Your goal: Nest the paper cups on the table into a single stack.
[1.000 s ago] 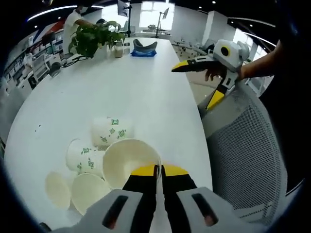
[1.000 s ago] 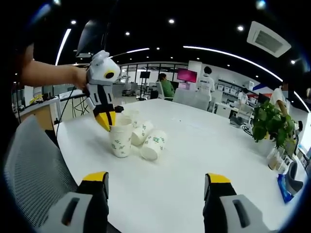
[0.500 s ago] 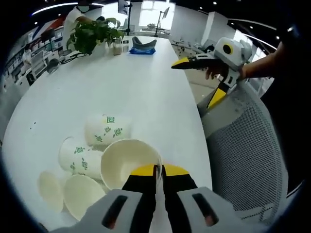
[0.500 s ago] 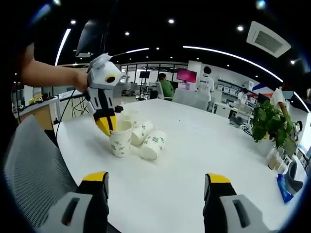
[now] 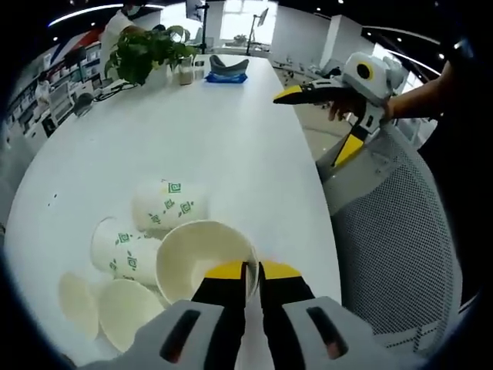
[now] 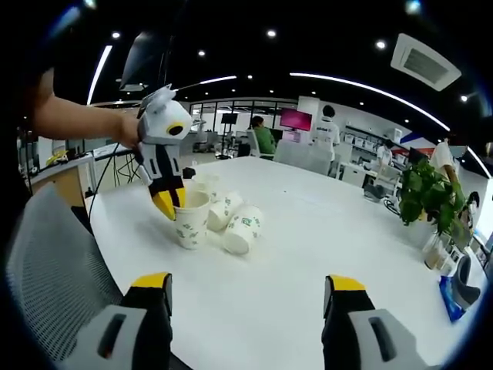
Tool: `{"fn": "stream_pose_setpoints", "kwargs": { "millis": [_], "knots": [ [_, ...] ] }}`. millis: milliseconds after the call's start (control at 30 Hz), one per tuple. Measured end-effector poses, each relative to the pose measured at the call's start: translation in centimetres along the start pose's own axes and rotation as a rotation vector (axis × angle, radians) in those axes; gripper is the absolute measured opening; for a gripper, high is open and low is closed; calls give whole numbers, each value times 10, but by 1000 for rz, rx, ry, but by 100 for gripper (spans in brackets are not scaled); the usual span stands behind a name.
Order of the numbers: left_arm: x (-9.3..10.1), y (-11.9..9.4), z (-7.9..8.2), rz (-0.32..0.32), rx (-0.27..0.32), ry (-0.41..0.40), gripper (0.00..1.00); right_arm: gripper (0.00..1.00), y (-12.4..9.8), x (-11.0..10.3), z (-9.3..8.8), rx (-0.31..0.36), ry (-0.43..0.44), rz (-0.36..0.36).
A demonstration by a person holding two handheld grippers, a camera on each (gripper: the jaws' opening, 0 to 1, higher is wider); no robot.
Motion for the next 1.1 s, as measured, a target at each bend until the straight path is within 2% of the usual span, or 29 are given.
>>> {"fn": "stream_pose_setpoints", "kwargs": {
  "millis": [67, 200, 233, 533, 700, 1000, 1100],
  "knots": [
    [0, -1, 0, -3, 5, -4, 3, 81, 0, 0, 0, 0, -1, 0],
    [2, -9, 5, 2, 55, -31, 4, 81, 0, 0, 0, 0, -2, 0],
    [-3, -10, 2, 4, 62, -36, 4, 81, 0, 0, 0, 0, -3, 0],
    [0, -26, 4, 20, 108, -48, 7, 81, 0, 0, 0, 0, -4, 2],
    [-2, -35, -2, 38, 113, -54, 10, 81, 0, -1, 1, 1, -6, 6],
    [-18, -57, -18, 89, 141, -97, 11, 81, 0, -2, 1, 0, -8, 13],
    [-16, -65, -17, 109, 147, -110, 11, 81, 0, -2, 0, -2, -12, 15]
  ]
}}
Point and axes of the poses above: the point that each gripper's makers call its tool centre point, and the gripper's own axes: y roughly forward along the fingers, x roughly to its right, z roughly out of its top, the point moved 4 cm from there along -y, roughly backward along the fingers, and after that the axes turned 10 degrees about -x, right-handed, at the moved point
